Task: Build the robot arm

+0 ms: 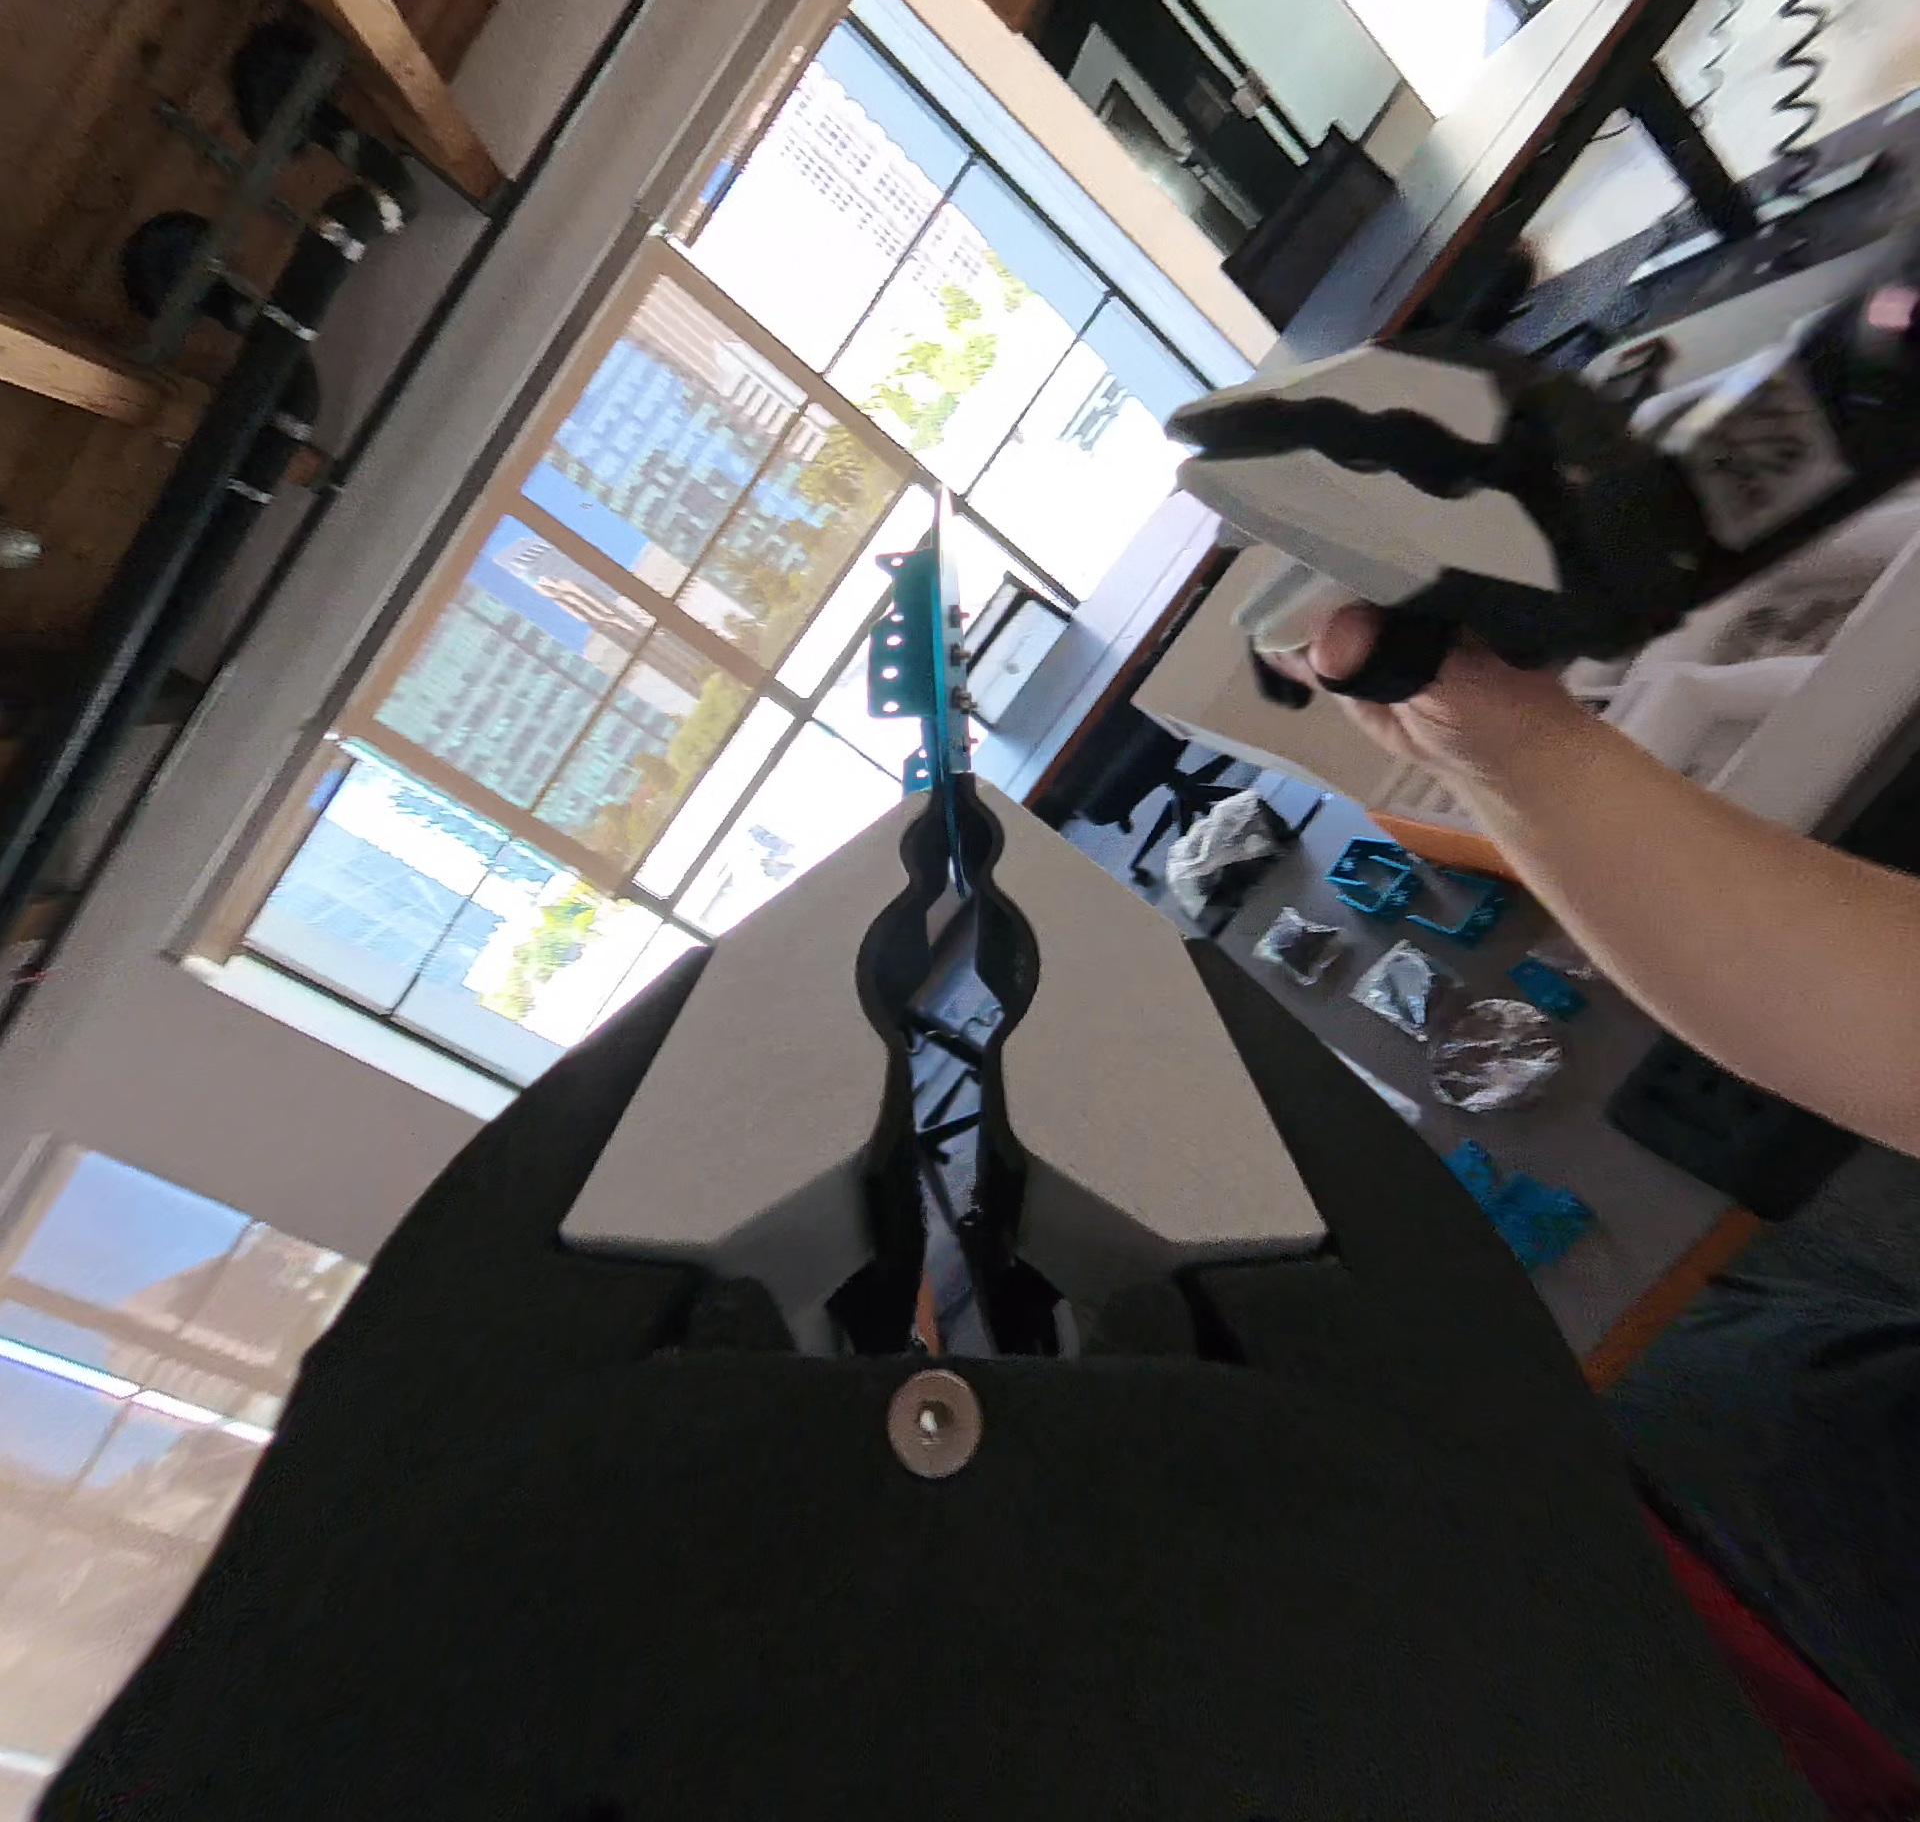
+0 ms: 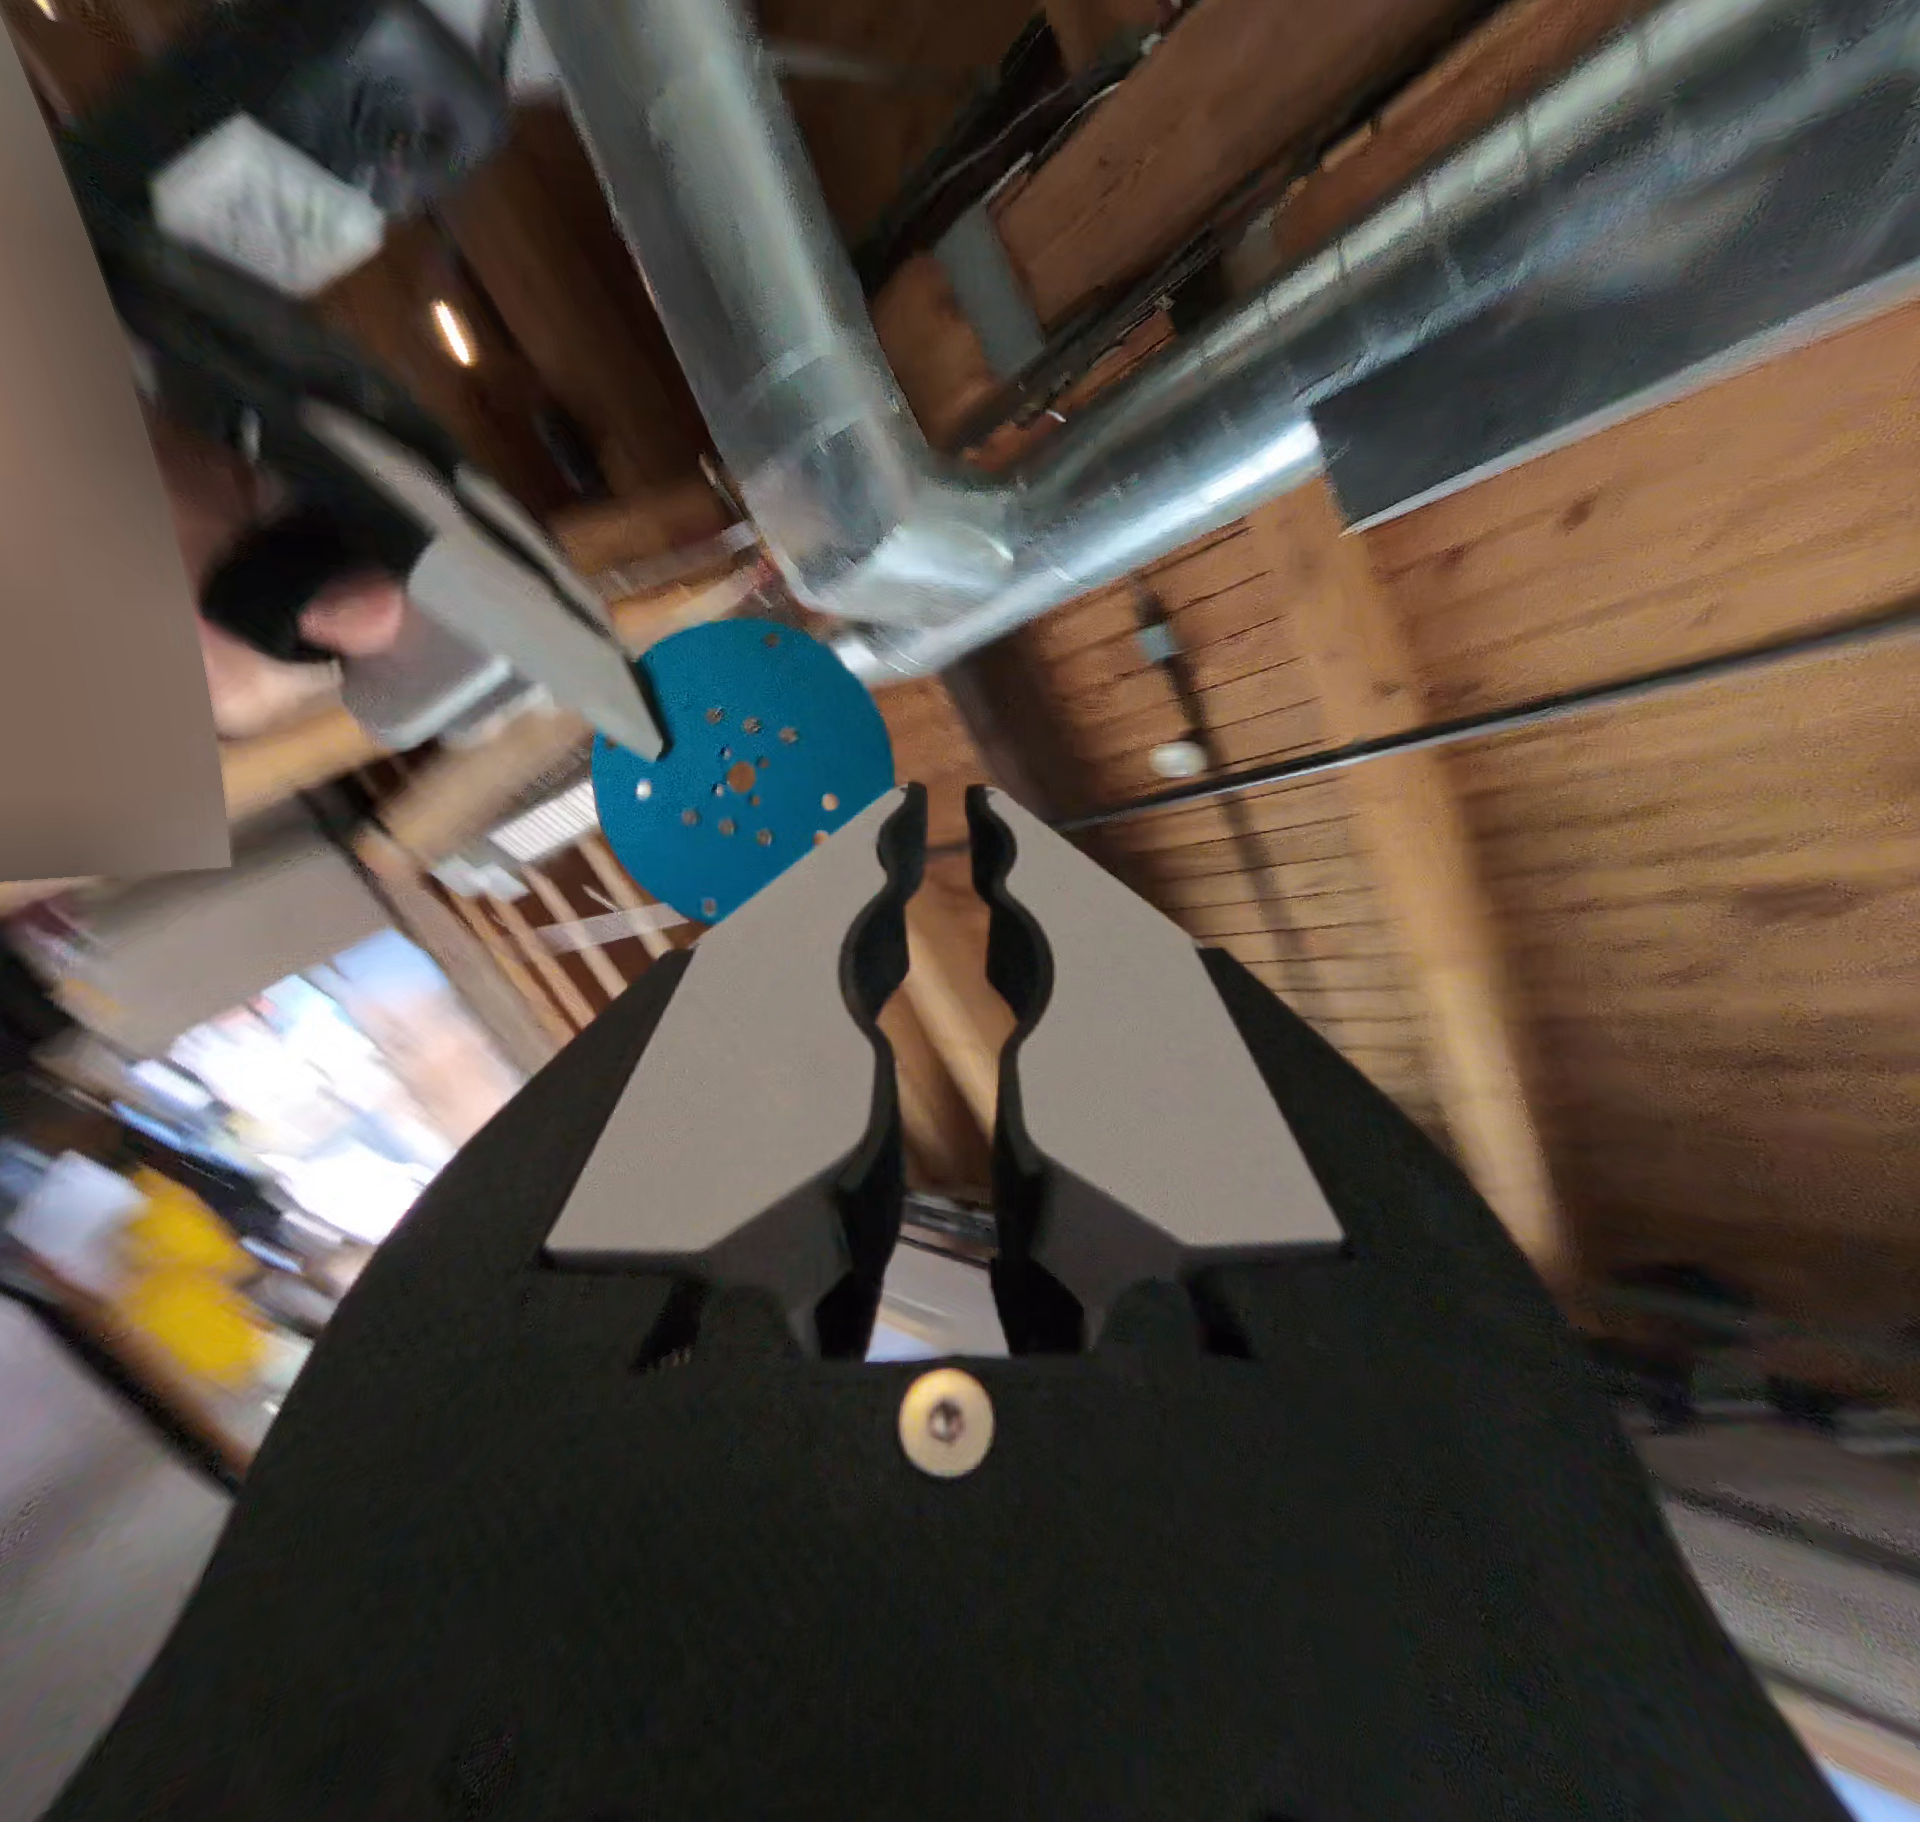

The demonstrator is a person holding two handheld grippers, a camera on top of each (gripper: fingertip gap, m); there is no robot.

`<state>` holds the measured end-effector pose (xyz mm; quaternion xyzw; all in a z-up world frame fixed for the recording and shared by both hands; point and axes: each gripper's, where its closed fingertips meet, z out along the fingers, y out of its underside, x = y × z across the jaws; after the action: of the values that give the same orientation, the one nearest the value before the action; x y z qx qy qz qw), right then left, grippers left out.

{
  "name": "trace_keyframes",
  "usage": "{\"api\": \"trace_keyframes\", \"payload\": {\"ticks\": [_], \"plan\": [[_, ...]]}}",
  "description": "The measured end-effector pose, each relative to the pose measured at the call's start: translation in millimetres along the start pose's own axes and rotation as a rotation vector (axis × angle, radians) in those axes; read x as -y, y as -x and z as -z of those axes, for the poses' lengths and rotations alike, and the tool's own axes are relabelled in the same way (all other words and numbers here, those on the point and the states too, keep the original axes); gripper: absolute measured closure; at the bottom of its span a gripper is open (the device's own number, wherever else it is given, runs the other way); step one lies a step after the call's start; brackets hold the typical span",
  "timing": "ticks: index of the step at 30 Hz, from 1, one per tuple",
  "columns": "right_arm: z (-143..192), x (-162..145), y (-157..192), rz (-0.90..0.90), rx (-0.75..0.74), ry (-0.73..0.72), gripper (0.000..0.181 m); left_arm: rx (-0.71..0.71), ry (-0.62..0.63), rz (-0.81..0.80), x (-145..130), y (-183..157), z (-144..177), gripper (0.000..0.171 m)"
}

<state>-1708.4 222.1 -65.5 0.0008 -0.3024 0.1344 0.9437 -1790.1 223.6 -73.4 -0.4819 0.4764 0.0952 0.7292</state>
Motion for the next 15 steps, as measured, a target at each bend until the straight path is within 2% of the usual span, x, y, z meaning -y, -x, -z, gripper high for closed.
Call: {"api": "trace_keyframes", "payload": {"ticks": [2, 3, 5, 7, 10, 15], "plan": [[-11, -2, 39, 0.363, 0.045, 0.127, 0.168, 0.057, 0.009, -0.045, -2, 2, 1, 0.171], [-17, -10, 51, 0.479, 0.055, 0.197, 0.163, 0.078, 0.019, -0.057, -3, 2, 1, 0.171], [-25, -17, 59, 0.604, 0.040, 0.242, 0.164, 0.101, 0.025, -0.063, -4, 1, 1, 0.171], [-30, -14, 69, 0.605, 0.063, 0.211, 0.169, 0.122, 0.031, -0.067, -5, 0, 1, 0.171], [-35, -22, 71, 0.607, 0.059, 0.267, 0.171, 0.126, 0.029, -0.064, -2, -2, 1, 0.171], [-40, -28, 70, 0.513, 0.047, 0.277, 0.173, 0.117, 0.021, -0.080, 2, -7, -2, 0.171]]}}
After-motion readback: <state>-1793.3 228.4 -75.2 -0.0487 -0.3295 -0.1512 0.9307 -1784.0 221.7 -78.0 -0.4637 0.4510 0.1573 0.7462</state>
